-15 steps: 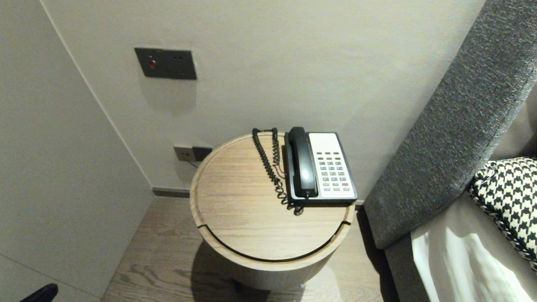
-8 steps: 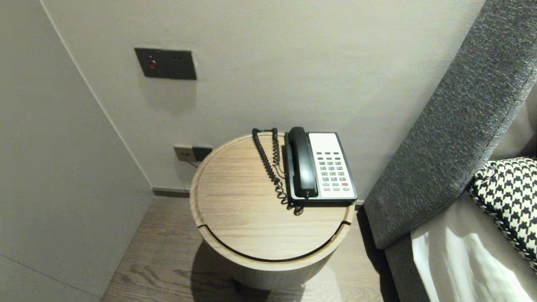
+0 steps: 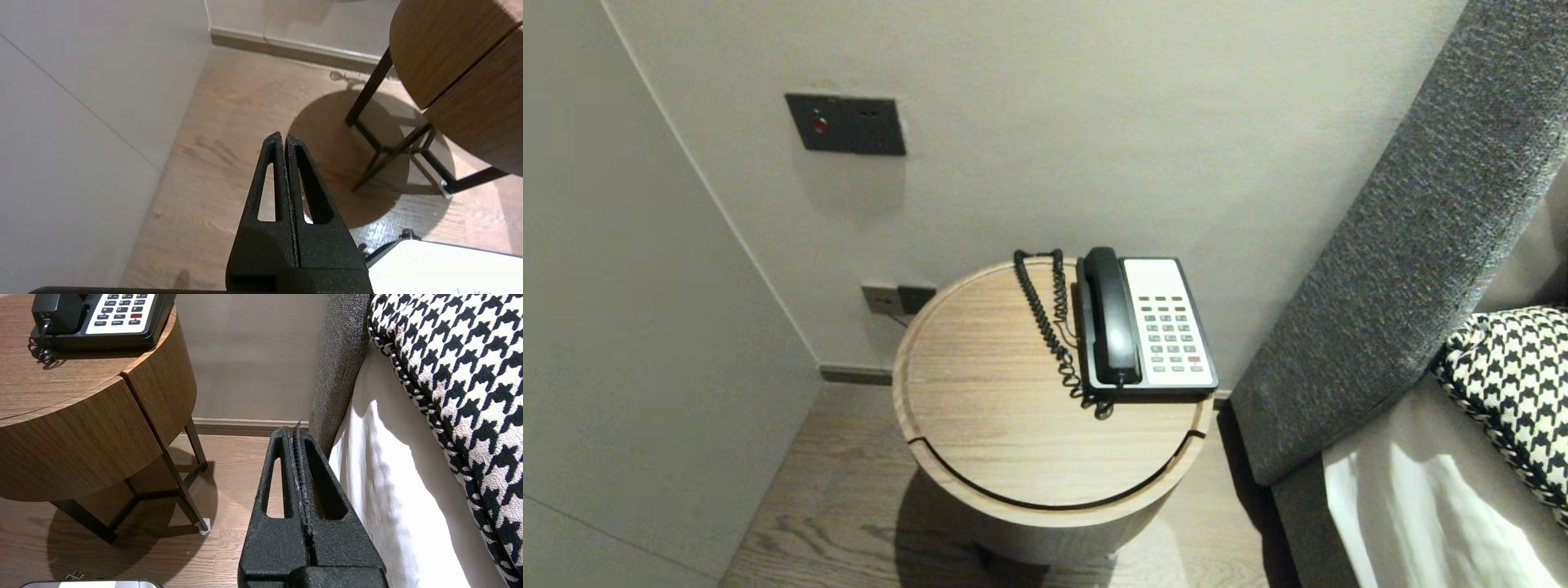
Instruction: Open the nightstand drawer
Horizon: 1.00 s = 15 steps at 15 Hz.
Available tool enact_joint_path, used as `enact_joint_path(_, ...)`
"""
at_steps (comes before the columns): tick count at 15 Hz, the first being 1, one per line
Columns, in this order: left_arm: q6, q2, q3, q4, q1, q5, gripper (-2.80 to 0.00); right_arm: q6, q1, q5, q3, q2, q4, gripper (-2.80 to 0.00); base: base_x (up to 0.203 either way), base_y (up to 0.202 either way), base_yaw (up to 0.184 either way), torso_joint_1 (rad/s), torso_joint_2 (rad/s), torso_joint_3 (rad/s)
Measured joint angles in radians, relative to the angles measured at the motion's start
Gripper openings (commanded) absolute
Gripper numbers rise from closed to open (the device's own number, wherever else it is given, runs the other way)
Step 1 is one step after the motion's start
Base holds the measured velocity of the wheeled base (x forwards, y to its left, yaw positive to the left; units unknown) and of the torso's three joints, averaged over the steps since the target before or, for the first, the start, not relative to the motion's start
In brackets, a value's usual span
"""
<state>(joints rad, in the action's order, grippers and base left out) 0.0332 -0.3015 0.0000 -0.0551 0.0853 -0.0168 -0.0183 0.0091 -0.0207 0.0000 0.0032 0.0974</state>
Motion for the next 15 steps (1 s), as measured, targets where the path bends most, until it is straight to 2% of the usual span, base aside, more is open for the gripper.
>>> enact_joint_path(9, -0.002, 0.021, 0.0, -0.001, 0.047, 0.0, -2.8, 0.0, 0.0, 0.0, 0.0, 0.0, 0.0, -2.8, 0.0, 0.0, 0.0, 0.0, 0.0, 0.0)
enact_joint_path(15, -0.019, 0.084, 0.0, 0.015, -0.043, -0.001, -2.8, 0.0, 0.0, 0.0, 0.0, 0.0, 0.0, -2.8, 0.0, 0.0, 0.0, 0.0, 0.0, 0.0)
